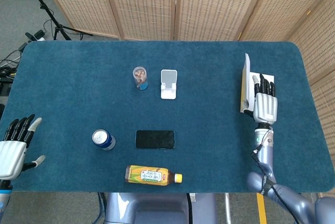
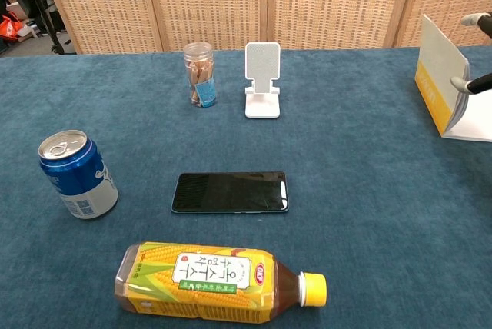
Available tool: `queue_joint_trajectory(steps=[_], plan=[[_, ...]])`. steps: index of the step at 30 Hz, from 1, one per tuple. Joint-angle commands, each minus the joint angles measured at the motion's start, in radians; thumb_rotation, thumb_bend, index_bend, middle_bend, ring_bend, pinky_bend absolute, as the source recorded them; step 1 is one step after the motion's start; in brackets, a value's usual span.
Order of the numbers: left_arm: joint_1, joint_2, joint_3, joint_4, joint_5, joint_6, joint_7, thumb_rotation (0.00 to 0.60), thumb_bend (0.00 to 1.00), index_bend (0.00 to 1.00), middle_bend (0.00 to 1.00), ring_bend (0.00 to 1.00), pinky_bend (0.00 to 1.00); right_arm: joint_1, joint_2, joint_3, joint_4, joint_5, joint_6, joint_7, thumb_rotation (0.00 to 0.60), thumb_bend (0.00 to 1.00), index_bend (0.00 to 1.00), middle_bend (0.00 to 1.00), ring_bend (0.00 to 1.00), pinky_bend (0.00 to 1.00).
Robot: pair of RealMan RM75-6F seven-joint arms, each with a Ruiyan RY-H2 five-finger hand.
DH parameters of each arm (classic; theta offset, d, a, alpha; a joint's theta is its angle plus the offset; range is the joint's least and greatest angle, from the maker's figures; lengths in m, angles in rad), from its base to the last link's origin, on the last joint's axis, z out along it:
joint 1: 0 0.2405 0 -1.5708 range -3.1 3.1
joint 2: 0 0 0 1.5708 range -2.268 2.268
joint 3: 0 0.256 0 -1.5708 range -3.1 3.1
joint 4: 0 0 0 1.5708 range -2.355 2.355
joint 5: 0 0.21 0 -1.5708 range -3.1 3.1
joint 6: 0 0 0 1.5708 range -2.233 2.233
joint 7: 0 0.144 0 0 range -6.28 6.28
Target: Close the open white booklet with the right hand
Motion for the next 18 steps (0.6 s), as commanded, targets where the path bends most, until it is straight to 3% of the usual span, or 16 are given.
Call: queue_joint_trajectory(steps=[1,18], plan=[[0.0,0.0,0.0,0.0,0.0,0.0,-0.001,0.6,0.05,0.0,0.0,0.0,0.0,-0.003,0.003,0.007,-0.005,0.007,0.007,-0.002,0.6,0.41,0.0,0.0,0.0,0.0],[0.001,0.0,0.002,-0.001,0.006,0.002,0.0,0.6,0.05,0.0,0.0,0.0,0.0,-0.068,0.066,0.01,0.034,0.058,-0.004,0.032,0.6,0.41,0.0,0.0,0.0,0.0]])
